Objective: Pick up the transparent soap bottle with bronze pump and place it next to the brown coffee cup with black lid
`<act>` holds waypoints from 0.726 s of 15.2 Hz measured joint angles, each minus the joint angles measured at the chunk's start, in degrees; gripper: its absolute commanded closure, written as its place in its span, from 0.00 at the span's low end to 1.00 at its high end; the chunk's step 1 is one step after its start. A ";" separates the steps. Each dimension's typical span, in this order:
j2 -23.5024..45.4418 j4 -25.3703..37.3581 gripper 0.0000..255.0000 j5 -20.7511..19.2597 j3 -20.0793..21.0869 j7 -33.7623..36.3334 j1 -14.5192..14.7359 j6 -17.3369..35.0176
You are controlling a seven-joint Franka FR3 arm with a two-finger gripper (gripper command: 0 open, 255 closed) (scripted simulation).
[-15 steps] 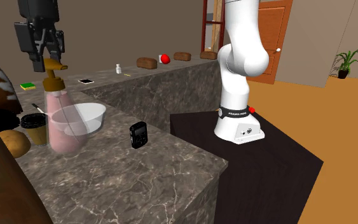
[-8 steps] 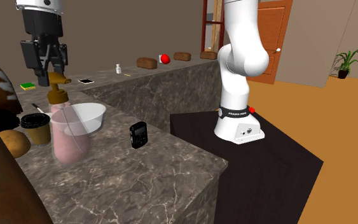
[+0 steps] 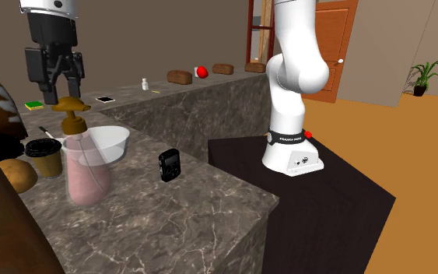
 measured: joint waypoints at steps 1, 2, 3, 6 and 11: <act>0.00 0.00 0.00 0.00 0.00 0.00 0.00 0.00; 0.00 0.00 0.00 0.00 0.00 0.00 0.00 0.00; 0.00 0.00 0.00 0.00 0.00 0.00 0.00 0.00; -0.88 1.13 0.00 0.08 0.01 0.07 -0.03 -1.96; -2.12 4.45 0.00 0.26 -0.16 -0.16 -0.32 -6.51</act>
